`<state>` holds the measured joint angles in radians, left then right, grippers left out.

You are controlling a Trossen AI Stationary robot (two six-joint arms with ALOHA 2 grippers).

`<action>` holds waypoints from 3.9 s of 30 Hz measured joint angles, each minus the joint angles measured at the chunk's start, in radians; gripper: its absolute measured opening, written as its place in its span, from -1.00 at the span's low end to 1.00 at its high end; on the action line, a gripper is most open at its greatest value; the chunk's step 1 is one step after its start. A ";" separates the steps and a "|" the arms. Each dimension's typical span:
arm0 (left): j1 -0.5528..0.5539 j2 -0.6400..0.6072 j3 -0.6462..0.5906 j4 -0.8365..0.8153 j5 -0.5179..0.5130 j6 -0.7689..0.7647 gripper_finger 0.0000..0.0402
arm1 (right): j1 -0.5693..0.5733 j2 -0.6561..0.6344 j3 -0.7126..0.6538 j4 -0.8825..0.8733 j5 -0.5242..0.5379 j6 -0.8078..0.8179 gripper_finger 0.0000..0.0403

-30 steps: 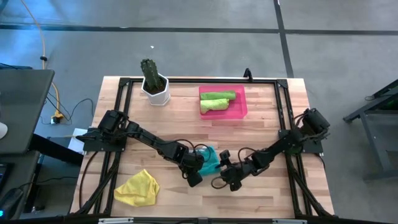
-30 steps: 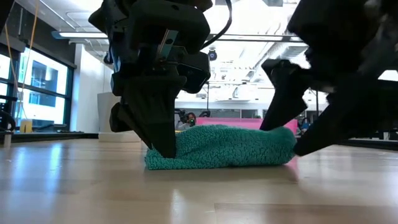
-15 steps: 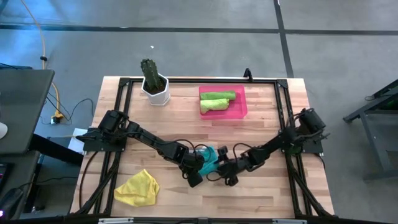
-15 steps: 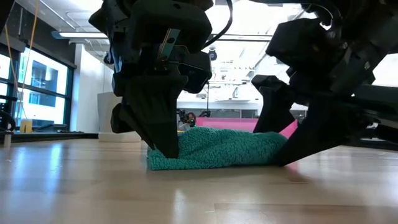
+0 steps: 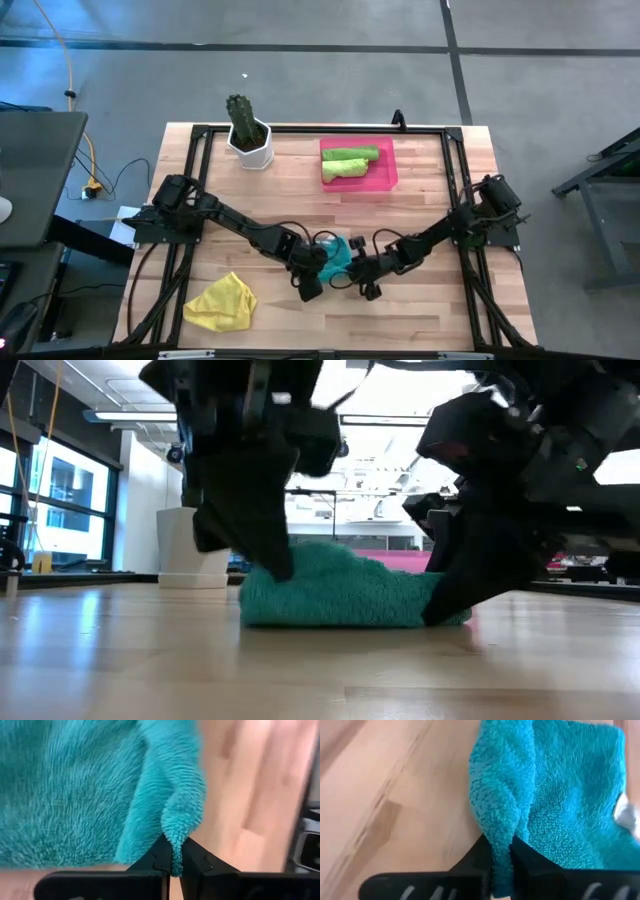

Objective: Roll microfiber towels into tight, uniform cylinder then place into a basket
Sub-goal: Roll the blue microfiber cloth

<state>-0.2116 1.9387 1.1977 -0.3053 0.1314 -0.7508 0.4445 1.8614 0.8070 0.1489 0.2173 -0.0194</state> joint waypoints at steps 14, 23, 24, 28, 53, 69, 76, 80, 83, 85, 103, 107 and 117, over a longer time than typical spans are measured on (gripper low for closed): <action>-0.124 -0.073 0.002 0.006 -0.141 0.180 -0.96 | -0.145 0.008 -0.005 0.138 -0.511 0.321 -0.98; -0.213 -0.073 0.003 -0.048 -0.478 0.343 -0.96 | -0.236 0.008 -0.006 0.130 -0.646 0.624 -0.98; -0.221 -0.073 0.003 -0.054 -0.516 0.360 -0.96 | -0.241 0.007 -0.006 0.129 -0.649 0.646 -0.98; -0.245 -0.073 0.003 -0.110 -0.620 0.397 -0.96 | -0.249 0.005 -0.003 0.121 -0.653 0.726 -0.98; -0.280 -0.078 0.005 0.018 -0.524 0.379 -0.19 | -0.248 0.002 -0.004 0.074 -0.655 0.744 -0.98; -0.231 0.022 0.004 0.025 -0.536 0.432 -0.16 | -0.247 0.003 -0.004 0.076 -0.648 0.741 -0.98; -0.212 0.022 0.004 -0.016 -0.563 0.430 -0.16 | -0.247 0.003 -0.004 0.073 -0.646 0.730 -0.98; -0.191 0.038 0.005 -0.024 -0.520 0.429 -0.16 | -0.247 0.003 -0.004 0.073 -0.646 0.726 -0.98; -0.176 0.061 0.005 -0.007 -0.460 0.418 -0.16 | -0.245 0.003 -0.004 0.073 -0.646 0.720 -0.98; -0.168 0.071 0.007 -0.002 -0.419 0.410 -0.16 | -0.241 0.003 -0.004 0.076 -0.645 0.718 -0.98; -0.135 0.087 0.008 -0.017 -0.320 0.220 -0.62 | -0.239 -0.085 -0.008 0.033 -0.691 0.453 -0.32; -0.116 0.087 0.008 -0.002 -0.226 0.175 -0.85 | -0.232 -0.161 -0.008 0.008 -0.702 0.300 -0.13; -0.049 0.089 0.006 0.034 -0.016 0.158 -0.91 | -0.028 -0.247 -0.006 -0.007 -0.306 -0.233 -0.14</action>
<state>-0.2609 2.0274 1.2034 -0.2714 0.1153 -0.5929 0.4164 1.6142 0.8013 0.1424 -0.0890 -0.2523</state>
